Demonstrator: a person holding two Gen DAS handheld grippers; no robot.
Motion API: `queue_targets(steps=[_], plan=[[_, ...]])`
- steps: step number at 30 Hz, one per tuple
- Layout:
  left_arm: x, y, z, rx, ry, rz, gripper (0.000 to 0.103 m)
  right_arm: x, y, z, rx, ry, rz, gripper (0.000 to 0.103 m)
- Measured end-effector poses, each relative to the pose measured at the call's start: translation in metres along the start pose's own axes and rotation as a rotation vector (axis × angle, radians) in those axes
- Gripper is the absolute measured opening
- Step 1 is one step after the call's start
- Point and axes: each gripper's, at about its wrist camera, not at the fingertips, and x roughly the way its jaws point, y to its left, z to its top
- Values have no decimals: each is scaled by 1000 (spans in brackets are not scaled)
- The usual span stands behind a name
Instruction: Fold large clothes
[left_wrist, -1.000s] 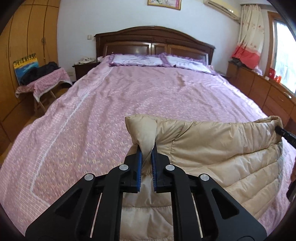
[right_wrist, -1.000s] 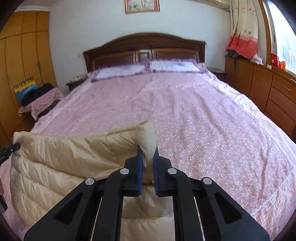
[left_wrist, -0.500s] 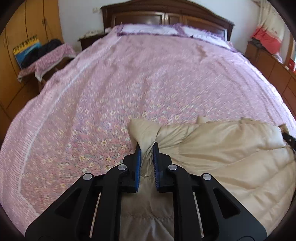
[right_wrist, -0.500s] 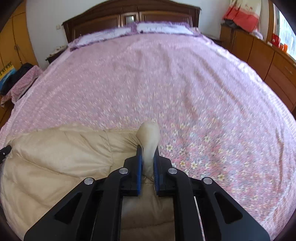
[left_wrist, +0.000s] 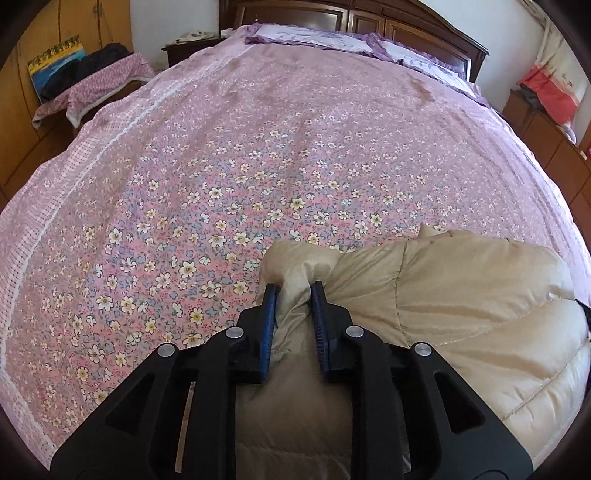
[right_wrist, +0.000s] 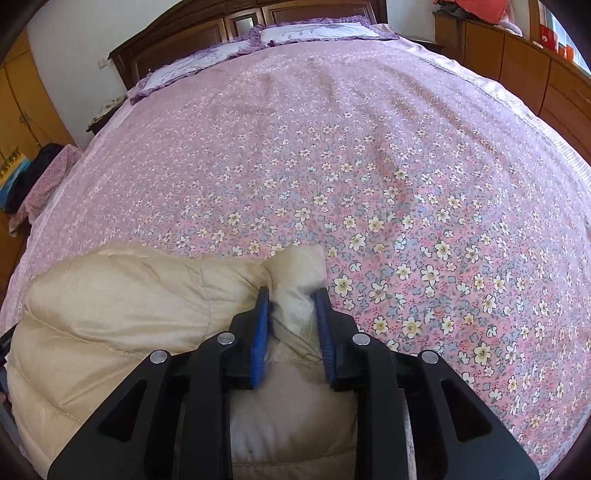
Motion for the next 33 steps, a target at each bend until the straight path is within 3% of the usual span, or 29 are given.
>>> queue_targets(steps=[5,6,7,9,12,16,18,25,33], plan=[[-17,12,0,-41,-13,-54,30,-10,-15,2,70,-4,59,46],[-22,14,0,-47,-22,-63,35,-13,-19,2,88,-4,57,60],[-30,16,-1,-51,-33,-72,44,-20,-25,1,120,-14,52,65],[-44,19,-3,-41,-52,-60,60,-34,-35,-3,161,-38,87,65],[-70,20,-12,8,-78,-70,62,-61,-48,-11,188,-62,116,68],[-97,28,-30,-6,-67,-116,79,-100,-69,-28,216,-95,132,84],[-112,31,-43,-1,-73,-138,86,-115,-79,-40,226,-88,151,87],[-146,43,-84,-27,-88,-156,86,-139,-92,-90,187,-19,180,91],[-159,53,-112,-78,-76,-198,87,-156,-86,-122,201,-22,255,97]])
